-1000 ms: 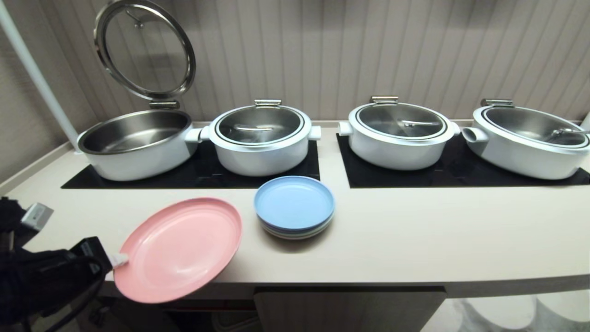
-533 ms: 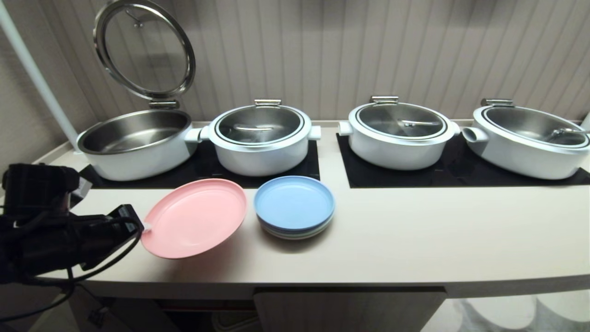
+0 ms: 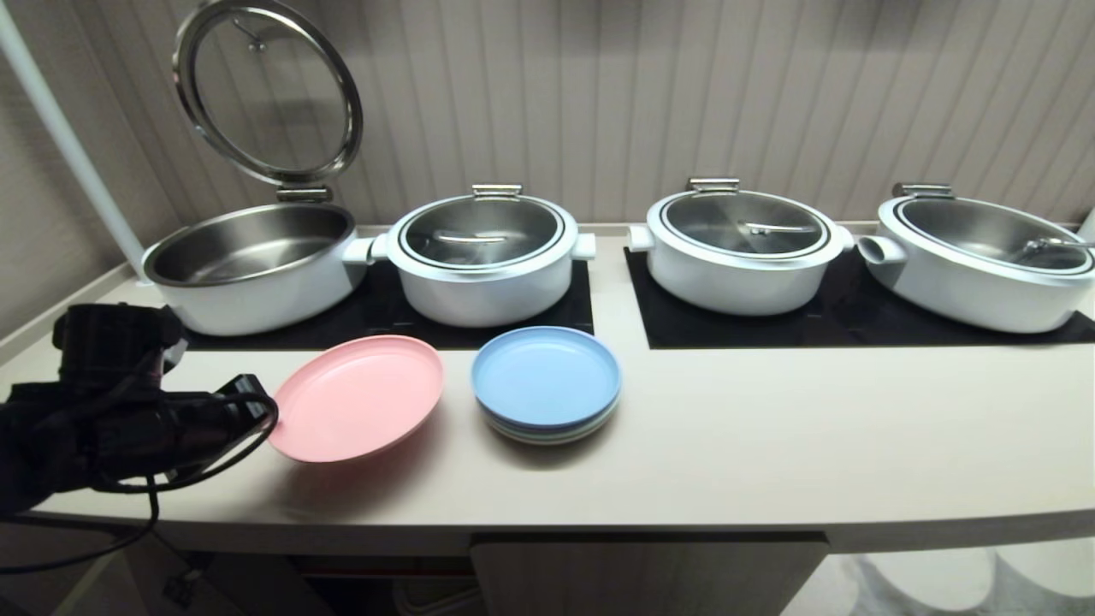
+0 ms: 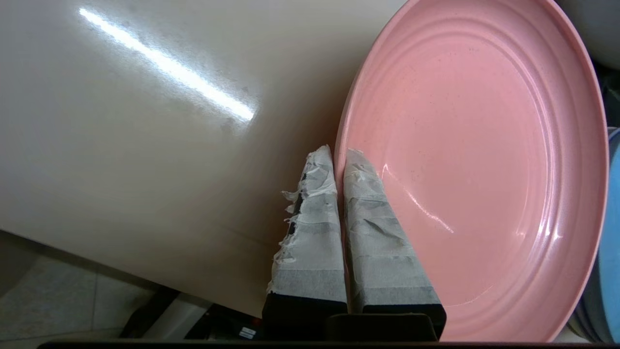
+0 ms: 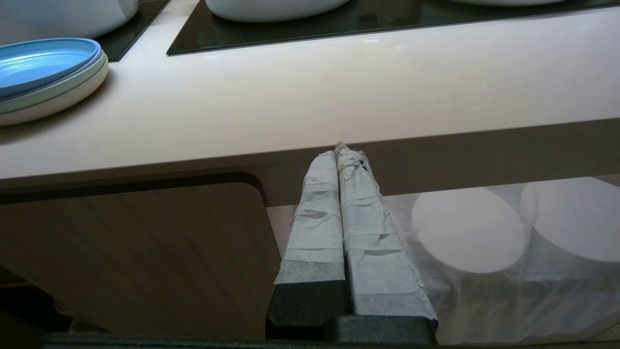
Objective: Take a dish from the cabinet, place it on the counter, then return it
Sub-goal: Place it on the table
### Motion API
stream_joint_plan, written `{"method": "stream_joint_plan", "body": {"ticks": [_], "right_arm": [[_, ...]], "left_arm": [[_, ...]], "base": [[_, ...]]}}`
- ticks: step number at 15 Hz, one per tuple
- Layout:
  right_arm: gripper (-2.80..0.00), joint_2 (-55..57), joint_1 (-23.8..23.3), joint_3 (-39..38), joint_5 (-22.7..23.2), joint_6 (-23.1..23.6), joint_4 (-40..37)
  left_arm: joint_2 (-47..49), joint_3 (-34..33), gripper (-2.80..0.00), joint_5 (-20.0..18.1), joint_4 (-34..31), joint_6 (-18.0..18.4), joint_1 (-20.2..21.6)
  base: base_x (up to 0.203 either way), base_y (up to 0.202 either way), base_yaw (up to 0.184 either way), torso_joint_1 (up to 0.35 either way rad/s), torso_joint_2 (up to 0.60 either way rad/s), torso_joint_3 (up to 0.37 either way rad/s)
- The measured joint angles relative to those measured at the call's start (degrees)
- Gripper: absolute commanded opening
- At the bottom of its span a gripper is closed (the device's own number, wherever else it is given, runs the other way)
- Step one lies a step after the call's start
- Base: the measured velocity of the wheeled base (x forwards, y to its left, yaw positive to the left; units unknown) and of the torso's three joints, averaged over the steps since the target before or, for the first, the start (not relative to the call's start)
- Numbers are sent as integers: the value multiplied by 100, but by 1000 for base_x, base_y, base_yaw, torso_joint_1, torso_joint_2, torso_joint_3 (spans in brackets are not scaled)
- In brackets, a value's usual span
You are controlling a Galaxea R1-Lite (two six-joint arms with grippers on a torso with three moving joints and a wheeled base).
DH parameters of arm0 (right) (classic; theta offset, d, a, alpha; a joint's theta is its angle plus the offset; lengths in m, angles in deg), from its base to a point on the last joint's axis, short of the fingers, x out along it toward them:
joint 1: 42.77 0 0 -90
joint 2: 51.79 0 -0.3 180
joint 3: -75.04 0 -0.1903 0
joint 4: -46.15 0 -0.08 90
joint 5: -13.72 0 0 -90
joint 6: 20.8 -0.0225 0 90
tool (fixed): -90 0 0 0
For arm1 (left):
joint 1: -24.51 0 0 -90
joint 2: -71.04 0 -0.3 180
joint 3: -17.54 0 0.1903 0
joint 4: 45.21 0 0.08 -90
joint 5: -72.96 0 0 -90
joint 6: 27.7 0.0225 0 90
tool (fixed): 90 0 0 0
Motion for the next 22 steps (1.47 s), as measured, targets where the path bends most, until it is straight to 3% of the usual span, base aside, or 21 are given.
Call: {"method": "stream_joint_plan", "body": {"ticks": [5,22], "right_arm": [[-280,0,0,0,0,2,-2],[-280,0,0,0,0,2,-2]], "left_arm": [[75,-15,-280,-7,-4,169,407],[587,-148,-280,1,336,176,438]], "base": [[0,0,0,0,0,0],[0,0,0,0,0,0]]}}
